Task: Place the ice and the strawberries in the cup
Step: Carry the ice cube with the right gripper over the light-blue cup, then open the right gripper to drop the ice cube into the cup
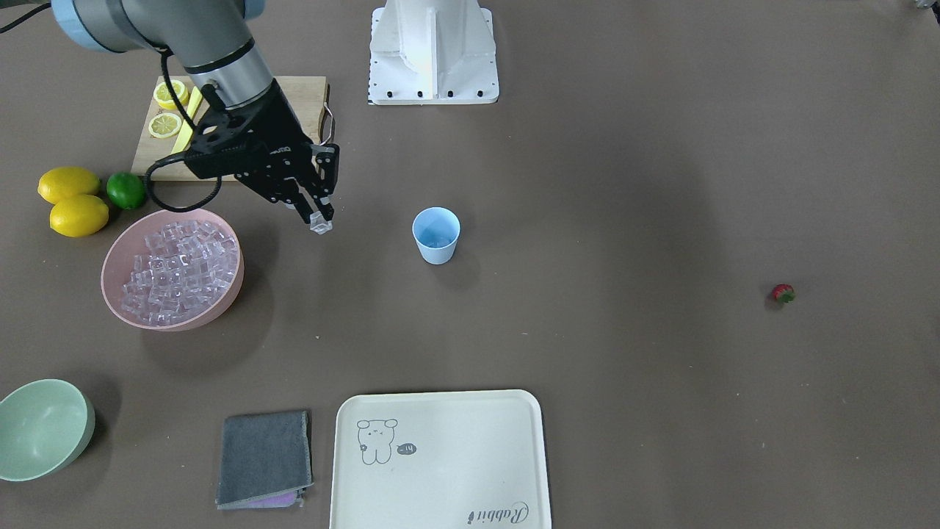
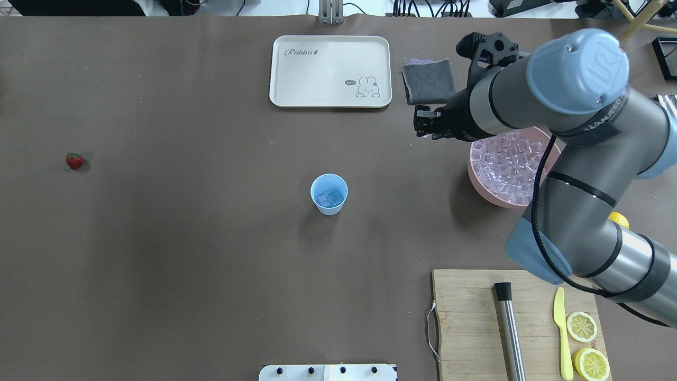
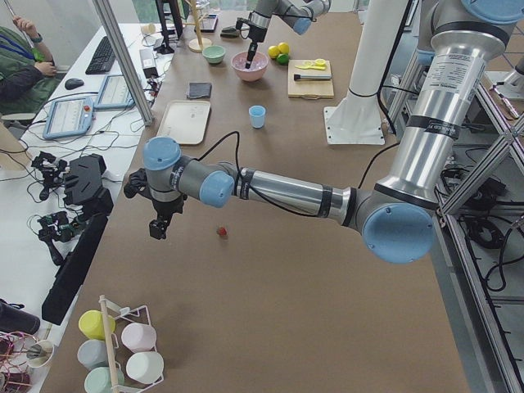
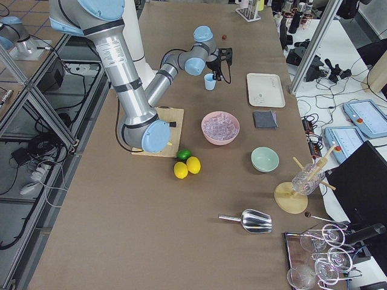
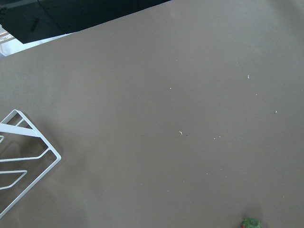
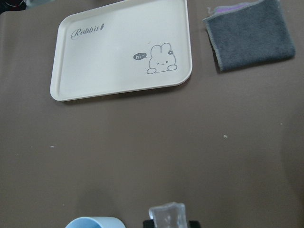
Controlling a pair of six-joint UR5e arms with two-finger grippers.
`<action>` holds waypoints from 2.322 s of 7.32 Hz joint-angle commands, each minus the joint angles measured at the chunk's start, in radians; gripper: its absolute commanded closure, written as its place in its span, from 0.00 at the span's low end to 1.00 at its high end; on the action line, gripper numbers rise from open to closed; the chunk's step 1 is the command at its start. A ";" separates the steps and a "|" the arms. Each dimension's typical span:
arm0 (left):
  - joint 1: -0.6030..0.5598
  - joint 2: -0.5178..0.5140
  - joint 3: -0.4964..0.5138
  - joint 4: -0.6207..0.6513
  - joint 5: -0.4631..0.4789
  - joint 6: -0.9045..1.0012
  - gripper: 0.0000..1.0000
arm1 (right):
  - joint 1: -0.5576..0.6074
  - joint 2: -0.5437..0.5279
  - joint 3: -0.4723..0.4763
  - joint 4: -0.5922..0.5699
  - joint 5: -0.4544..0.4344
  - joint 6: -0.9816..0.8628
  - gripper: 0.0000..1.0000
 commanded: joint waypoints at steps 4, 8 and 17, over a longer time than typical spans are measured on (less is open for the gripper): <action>0.000 0.000 0.032 -0.001 0.000 0.000 0.02 | -0.178 0.135 -0.159 0.067 -0.180 0.000 1.00; 0.000 -0.001 0.040 -0.001 0.000 0.000 0.02 | -0.207 0.141 -0.175 0.071 -0.204 0.000 1.00; 0.000 -0.021 0.068 -0.001 0.000 0.000 0.02 | -0.225 0.162 -0.210 0.094 -0.230 -0.002 0.24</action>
